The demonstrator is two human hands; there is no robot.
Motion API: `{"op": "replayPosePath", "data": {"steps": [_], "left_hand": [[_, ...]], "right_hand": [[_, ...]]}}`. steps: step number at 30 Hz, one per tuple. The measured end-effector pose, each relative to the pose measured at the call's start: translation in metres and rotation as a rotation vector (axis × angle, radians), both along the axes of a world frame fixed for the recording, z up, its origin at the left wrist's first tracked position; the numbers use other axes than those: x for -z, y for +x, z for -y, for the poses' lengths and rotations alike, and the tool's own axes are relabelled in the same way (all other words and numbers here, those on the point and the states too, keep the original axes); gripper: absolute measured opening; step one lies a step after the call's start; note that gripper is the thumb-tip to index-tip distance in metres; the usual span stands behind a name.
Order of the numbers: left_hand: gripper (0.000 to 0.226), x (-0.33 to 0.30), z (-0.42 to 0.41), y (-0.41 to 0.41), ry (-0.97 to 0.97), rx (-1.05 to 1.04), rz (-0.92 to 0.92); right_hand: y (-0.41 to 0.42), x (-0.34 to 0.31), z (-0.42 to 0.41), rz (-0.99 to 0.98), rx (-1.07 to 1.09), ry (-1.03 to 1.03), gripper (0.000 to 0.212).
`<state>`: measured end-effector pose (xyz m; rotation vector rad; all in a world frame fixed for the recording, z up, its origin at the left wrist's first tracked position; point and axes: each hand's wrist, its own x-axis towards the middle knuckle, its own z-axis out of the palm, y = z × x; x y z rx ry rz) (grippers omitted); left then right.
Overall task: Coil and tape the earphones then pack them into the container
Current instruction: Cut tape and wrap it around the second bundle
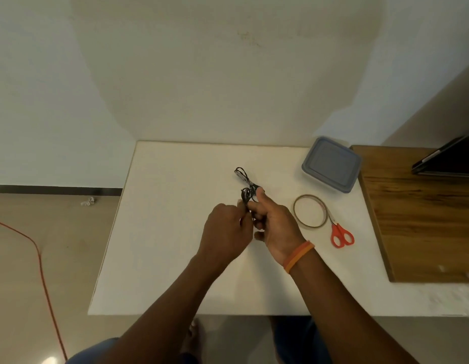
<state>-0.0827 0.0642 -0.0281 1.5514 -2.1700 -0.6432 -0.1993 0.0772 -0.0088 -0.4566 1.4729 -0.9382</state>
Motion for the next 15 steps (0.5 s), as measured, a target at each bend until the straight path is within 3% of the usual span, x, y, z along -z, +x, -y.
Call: {"op": "replayPosePath", "data": {"steps": [4, 8, 10, 15], "left_hand": [[0.030, -0.018, 0.018, 0.006, 0.214, -0.129, -0.351], [0.011, -0.025, 0.036, 0.011, 0.437, -0.147, -0.563], [0.013, -0.028, 0.043, 0.015, 0.586, -0.119, -0.655], [0.007, -0.032, 0.051, 0.016, 0.806, -0.121, -0.733]], "right_hand": [[-0.006, -0.007, 0.008, -0.164, 0.117, -0.123, 0.015], [-0.019, -0.010, 0.010, -0.142, 0.058, -0.201, 0.011], [-0.025, -0.007, 0.011, -0.130, 0.054, -0.198, 0.004], [-0.034, -0.001, 0.015, -0.059, 0.016, -0.213, 0.008]]}}
